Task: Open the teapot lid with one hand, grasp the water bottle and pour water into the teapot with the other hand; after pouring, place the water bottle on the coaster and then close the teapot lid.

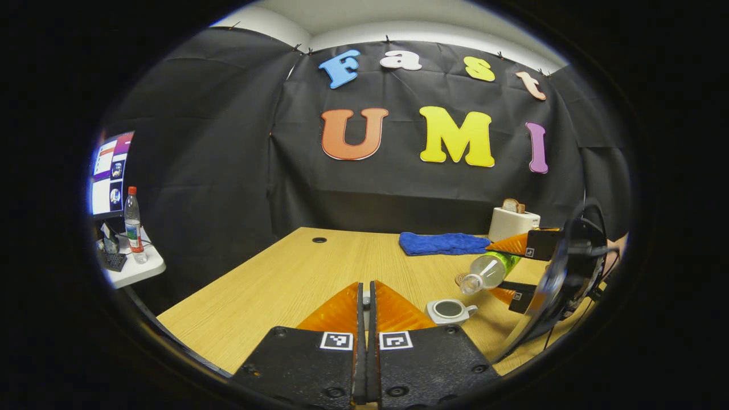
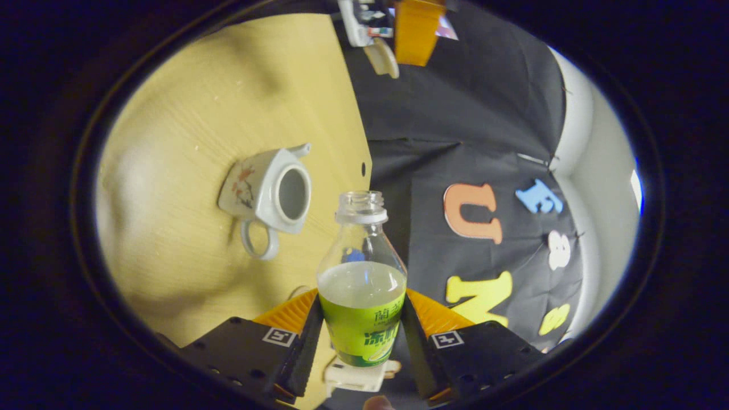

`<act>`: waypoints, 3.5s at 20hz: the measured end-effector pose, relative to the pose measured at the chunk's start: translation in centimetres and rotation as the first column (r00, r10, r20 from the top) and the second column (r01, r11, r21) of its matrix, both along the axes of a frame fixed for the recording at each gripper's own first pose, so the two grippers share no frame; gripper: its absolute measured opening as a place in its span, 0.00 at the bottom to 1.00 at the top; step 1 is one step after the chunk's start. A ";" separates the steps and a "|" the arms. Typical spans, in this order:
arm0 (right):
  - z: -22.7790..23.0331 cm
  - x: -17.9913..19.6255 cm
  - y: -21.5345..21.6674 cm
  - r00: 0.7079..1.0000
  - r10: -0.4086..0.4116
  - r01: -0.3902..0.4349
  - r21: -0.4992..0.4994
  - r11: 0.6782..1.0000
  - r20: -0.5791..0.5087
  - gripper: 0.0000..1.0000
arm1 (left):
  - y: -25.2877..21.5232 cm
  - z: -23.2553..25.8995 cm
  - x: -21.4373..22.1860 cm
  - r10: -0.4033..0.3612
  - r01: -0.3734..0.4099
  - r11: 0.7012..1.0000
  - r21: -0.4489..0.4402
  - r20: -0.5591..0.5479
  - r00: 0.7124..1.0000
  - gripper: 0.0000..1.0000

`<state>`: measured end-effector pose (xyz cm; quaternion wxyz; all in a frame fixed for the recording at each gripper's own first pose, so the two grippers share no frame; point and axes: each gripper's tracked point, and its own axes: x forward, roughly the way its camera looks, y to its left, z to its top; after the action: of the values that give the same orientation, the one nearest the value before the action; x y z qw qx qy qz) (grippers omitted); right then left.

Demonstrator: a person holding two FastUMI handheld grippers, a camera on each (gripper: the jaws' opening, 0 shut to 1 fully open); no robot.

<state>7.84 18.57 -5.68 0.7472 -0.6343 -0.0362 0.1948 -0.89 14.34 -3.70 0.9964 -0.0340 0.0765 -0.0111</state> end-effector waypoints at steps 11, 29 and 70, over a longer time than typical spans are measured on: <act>9.3 3.2 -2.7 0.959 0.068 0.201 0.829 0.522 -0.275 0.70 | -4.1 0.7 0.3 -0.068 0.068 0.998 0.013 0.013 0.998 0.03; 1.0 13.0 -3.7 0.849 0.089 0.495 0.843 0.210 -0.520 0.70 | -4.3 1.5 0.2 -0.072 0.071 0.997 0.034 0.027 0.997 0.03; 1.3 -6.3 -21.0 0.933 -0.166 0.331 0.943 0.048 -0.319 0.97 | -12.3 -5.2 6.1 -0.135 0.137 0.991 0.016 -0.055 0.989 0.03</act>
<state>1.52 -2.47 -4.36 0.9985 0.0474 -0.0010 0.0266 5.17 2.02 -8.87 0.9912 -0.0191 0.1053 -0.0773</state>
